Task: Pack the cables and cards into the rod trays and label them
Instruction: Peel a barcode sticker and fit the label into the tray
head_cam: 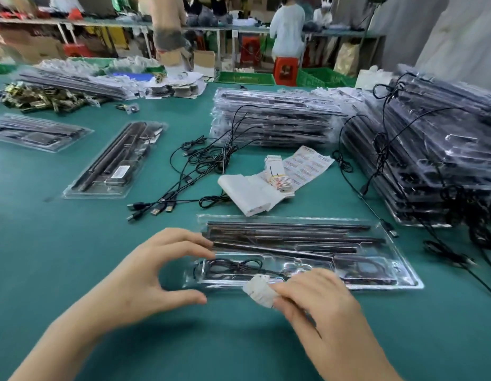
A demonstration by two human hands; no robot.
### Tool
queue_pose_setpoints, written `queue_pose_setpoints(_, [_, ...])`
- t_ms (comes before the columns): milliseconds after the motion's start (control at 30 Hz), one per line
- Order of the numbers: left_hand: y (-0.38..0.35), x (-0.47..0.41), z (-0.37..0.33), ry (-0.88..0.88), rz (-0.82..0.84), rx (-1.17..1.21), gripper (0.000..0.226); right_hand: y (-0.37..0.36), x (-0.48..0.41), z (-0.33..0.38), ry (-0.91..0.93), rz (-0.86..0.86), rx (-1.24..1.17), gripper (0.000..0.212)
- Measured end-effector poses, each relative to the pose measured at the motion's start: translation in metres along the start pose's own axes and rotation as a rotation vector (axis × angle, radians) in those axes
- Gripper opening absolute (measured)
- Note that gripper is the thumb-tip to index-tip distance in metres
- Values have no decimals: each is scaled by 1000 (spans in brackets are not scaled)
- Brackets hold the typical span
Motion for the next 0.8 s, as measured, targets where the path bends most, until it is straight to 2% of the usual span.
queue_pose_setpoints(33, [-1,5,6,18,-15,6,41,-4,4,-10,-147,34,-74,11])
queue_pose_setpoints(100, [-1,9,14,40,-64,33,30,-18,16,-26,-443,153,-253,26])
queue_pose_setpoints(167, [1,9,19,44,-110,58,23,-32,26,-32,-599,245,-359,30])
queue_pose_setpoints(200, [2,9,20,44,-129,66,19,-37,27,-30,-607,275,-364,28])
queue_pose_setpoints(267, [5,10,18,32,-169,58,11,-39,20,-17,-446,277,-246,21])
queue_pose_setpoints(367, [8,11,11,-6,-246,-29,7,-25,4,24,54,54,-54,6])
queue_pose_setpoints(433, [13,11,8,-1,-320,-63,9,-22,6,45,236,-86,-26,10])
queue_pose_setpoints(567, [20,11,6,47,-423,-63,17,-30,10,59,338,-213,112,14])
queue_pose_setpoints(800, [14,14,7,50,-375,-25,16,-38,-2,69,449,-246,152,13])
Point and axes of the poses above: each hand's wrist, its own x-axis away from the middle knuckle, its own y-axis out of the back of the hand, z = x × y, the point moved 10 cm from there along -x, towards the middle knuckle, and after that the axes turned 11 degrees about -z, right-handed, at the moved point
